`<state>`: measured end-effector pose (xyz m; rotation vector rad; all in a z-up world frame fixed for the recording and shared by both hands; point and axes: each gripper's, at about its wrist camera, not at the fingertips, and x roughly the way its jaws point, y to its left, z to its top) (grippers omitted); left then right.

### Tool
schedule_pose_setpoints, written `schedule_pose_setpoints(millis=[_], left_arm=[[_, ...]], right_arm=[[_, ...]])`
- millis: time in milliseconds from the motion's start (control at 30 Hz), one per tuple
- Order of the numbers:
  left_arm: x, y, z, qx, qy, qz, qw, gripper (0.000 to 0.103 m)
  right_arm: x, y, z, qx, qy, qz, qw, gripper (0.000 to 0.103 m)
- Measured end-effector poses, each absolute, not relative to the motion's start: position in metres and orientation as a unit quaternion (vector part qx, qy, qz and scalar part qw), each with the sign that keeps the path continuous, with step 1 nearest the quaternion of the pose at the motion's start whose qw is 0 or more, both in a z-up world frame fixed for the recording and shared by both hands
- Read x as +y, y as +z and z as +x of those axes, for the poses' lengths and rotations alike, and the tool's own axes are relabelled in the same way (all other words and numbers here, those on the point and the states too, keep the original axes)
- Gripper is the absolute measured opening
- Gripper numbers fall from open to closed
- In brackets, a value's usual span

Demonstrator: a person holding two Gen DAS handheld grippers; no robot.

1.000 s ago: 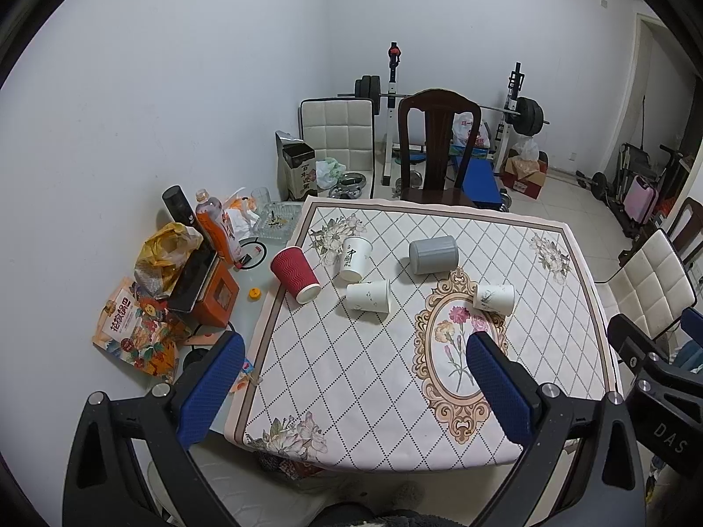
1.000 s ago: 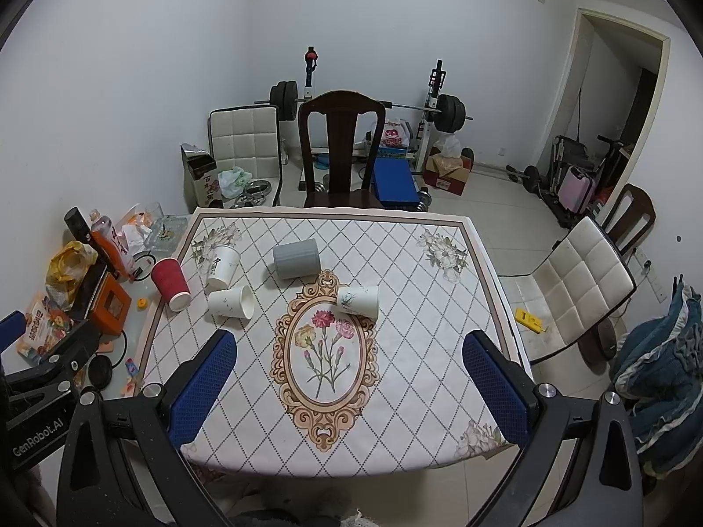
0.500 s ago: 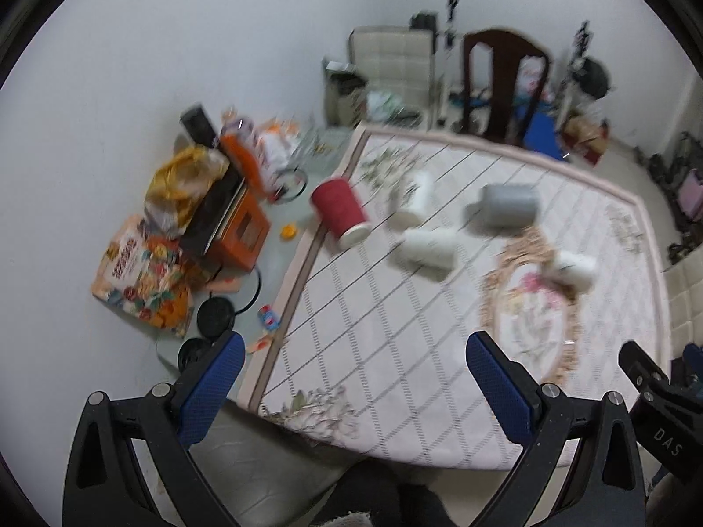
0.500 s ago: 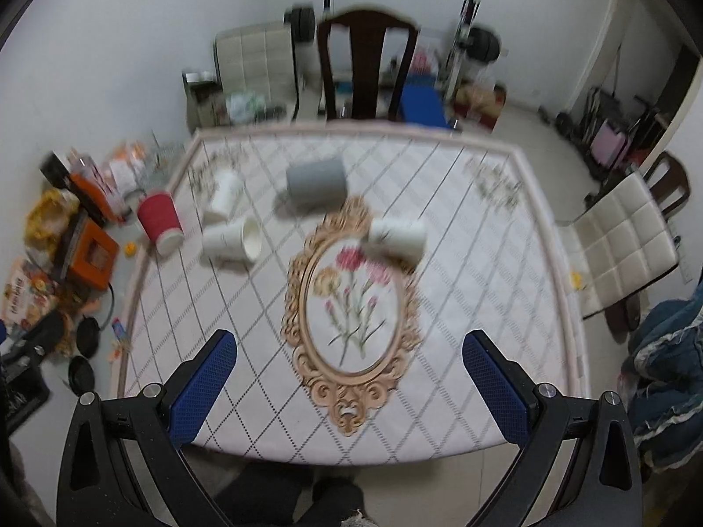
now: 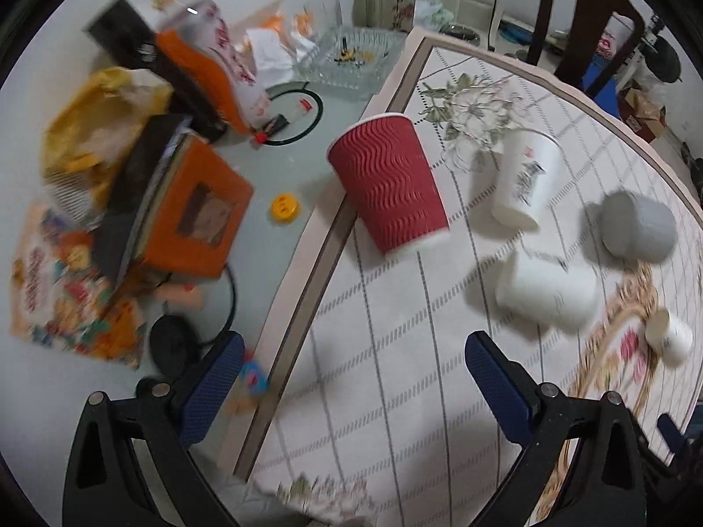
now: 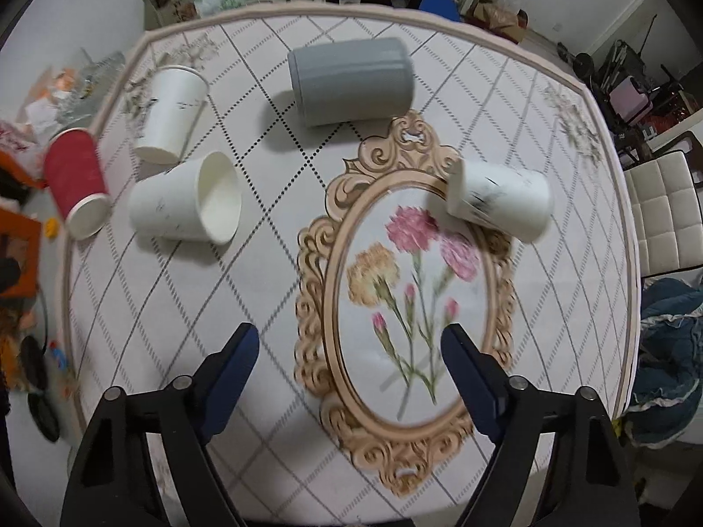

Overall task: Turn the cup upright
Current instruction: 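Reach the left tool to the red ribbed cup and close around it, then lift the red cup with the left tool and carry it toward the right tool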

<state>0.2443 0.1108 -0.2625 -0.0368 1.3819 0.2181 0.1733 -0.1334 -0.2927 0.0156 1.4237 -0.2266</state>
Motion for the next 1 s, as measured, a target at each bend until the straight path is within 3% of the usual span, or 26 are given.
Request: schedule_pose_setpoints(millis=[300,433,500,533,1000], left_arm=[[0.143,-0.326,0.327,0.673,0.07,-0.12,0.726,0.099],[0.146,-0.346,0.348,0.678,0.05,-0.161,0.715,0.094],[0.145,-0.355,0.354,0.681,0.041,-0.17,0.711,0.077],[0.145,-0.358,0.356,0.682,0.036,-0.174,0.71,0.076],[0.125,-0.315,0.331,0.633,0.028,-0.032,0.773,0.075]], right_arm=[[-0.131,-0.337,0.232,0.677,-0.133,0.015,0.724,0.085],[-0.135,-0.347,0.248,0.681,-0.147,0.021,0.717,0.085],[-0.136,-0.349,0.253,0.682,-0.152,0.023,0.715,0.085],[-0.137,-0.35,0.254,0.681,-0.154,0.022,0.716,0.085],[-0.146,-0.329,0.235,0.665,-0.164,0.019,0.728,0.085]])
